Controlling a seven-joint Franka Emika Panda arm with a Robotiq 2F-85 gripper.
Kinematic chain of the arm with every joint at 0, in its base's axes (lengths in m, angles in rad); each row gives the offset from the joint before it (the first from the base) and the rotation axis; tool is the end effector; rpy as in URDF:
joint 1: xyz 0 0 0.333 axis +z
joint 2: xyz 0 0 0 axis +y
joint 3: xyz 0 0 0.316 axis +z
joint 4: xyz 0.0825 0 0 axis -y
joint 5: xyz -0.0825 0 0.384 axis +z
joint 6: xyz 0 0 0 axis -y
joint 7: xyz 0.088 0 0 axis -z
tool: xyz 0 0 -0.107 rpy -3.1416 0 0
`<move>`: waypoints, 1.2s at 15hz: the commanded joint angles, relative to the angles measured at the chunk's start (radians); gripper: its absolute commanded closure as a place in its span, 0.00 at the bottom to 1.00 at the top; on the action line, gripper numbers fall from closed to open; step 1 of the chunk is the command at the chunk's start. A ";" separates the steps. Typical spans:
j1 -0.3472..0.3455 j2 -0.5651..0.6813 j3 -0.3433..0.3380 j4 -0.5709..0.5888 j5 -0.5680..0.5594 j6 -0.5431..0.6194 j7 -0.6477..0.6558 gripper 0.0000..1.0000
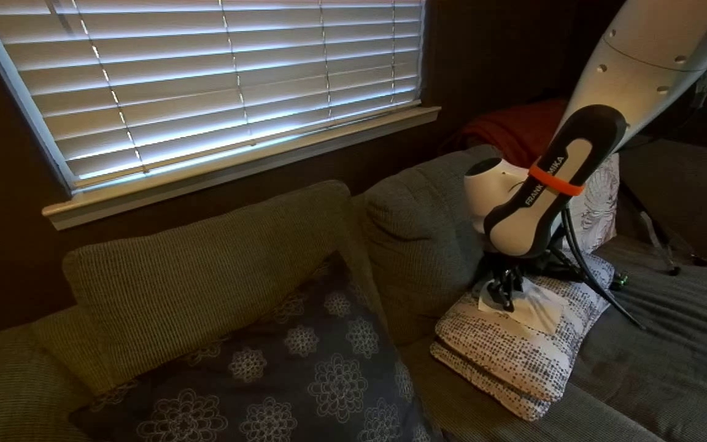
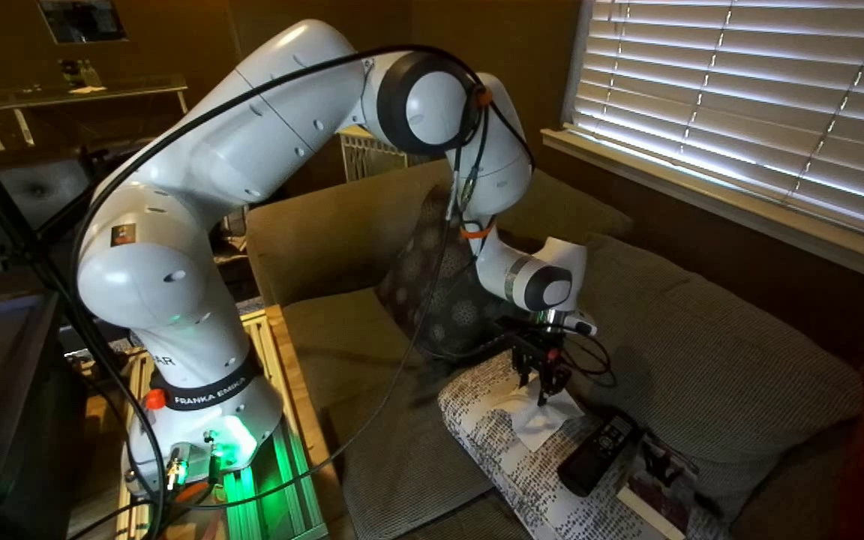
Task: Put the cloth on the remote and put the remote on top of the pillow
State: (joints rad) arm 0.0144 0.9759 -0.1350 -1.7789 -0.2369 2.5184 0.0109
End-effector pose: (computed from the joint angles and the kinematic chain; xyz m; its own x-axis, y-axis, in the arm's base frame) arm 0.5876 -0.0719 -0.0031 0.9621 0.0933 -0.2563 0.1473 -0.9687 0.2001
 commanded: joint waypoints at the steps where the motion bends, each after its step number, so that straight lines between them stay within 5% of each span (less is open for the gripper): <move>1: 0.013 -0.101 -0.010 -0.090 -0.004 0.022 0.004 0.72; 11: 0.080 -0.373 -0.044 -0.233 -0.046 0.009 0.058 0.72; 18: 0.116 -0.505 -0.034 -0.206 -0.086 -0.014 0.102 0.72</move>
State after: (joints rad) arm 0.1135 0.5436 -0.1666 -1.9714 -0.2831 2.5241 0.0717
